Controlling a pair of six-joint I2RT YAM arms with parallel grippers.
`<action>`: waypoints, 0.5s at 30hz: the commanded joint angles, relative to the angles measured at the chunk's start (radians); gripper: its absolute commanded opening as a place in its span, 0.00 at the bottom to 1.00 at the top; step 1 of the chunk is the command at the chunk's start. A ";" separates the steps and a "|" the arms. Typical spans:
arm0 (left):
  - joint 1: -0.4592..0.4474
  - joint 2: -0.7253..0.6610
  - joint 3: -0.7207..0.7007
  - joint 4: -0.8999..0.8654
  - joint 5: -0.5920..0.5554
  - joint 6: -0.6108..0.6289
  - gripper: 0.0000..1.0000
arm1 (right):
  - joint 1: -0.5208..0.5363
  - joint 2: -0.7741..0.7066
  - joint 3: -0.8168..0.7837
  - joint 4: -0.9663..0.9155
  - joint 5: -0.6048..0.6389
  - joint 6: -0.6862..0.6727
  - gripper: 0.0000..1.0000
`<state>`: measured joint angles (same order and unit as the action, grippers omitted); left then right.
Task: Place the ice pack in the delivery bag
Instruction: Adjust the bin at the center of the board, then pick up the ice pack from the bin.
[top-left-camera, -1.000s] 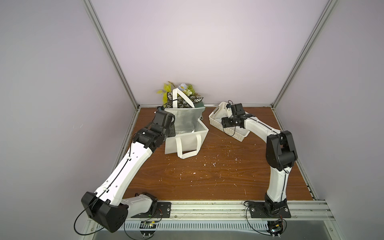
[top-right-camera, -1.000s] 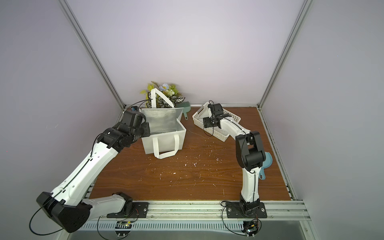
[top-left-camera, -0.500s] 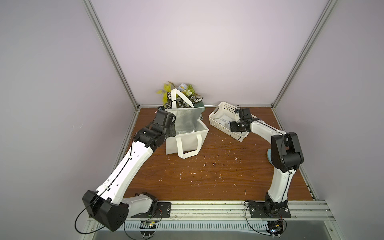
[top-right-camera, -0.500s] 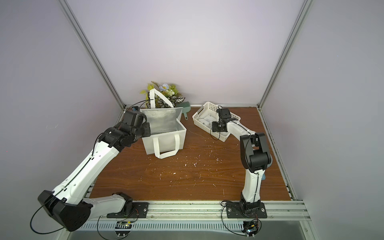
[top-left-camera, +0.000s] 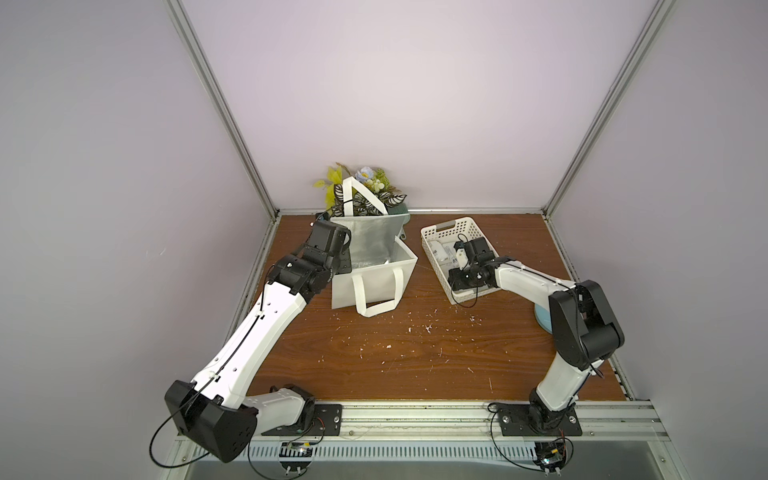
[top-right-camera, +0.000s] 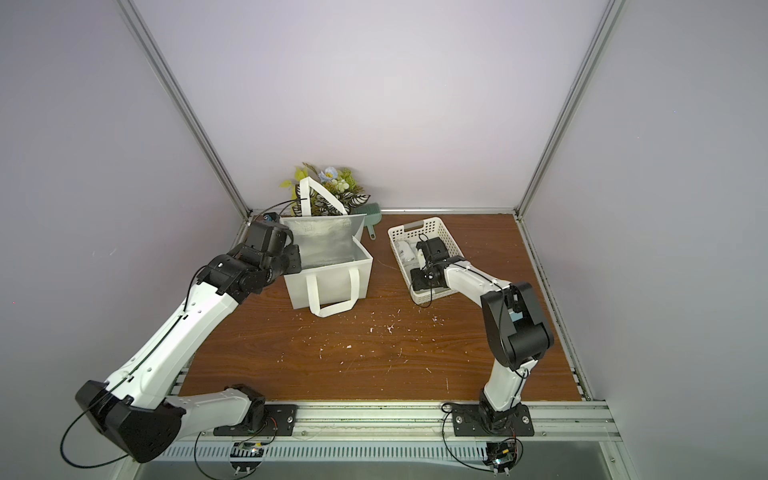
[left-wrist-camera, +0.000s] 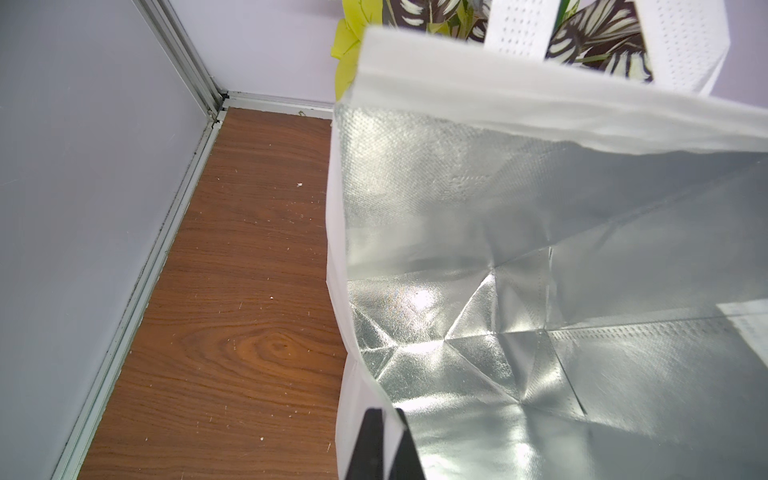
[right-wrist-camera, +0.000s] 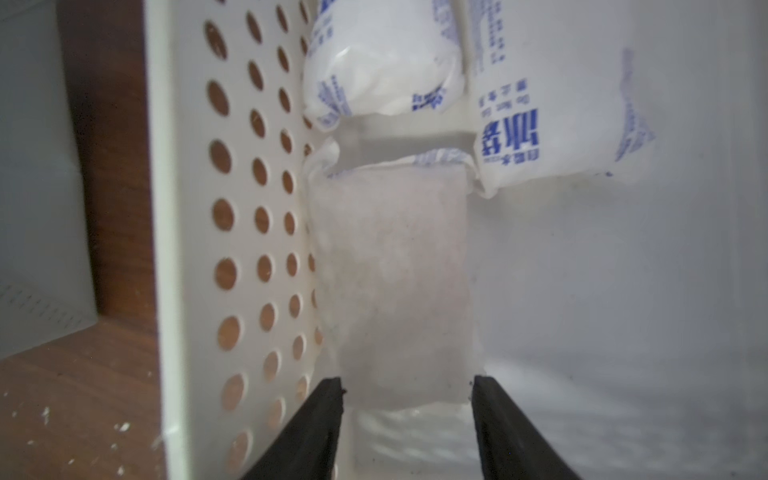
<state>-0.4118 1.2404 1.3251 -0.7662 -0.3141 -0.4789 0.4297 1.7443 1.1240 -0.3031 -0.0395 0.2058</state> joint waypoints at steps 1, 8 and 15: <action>0.008 -0.025 -0.003 0.005 0.010 -0.002 0.01 | 0.019 -0.058 -0.011 -0.033 0.018 0.044 0.67; 0.008 -0.030 -0.011 0.008 0.026 0.001 0.01 | 0.021 0.061 0.104 -0.089 0.007 -0.005 0.79; 0.008 -0.039 -0.017 0.007 0.055 -0.001 0.01 | 0.023 0.165 0.140 -0.081 0.036 -0.005 0.79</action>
<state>-0.4118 1.2224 1.3209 -0.7624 -0.2844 -0.4797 0.4484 1.8706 1.2285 -0.3550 -0.0360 0.2131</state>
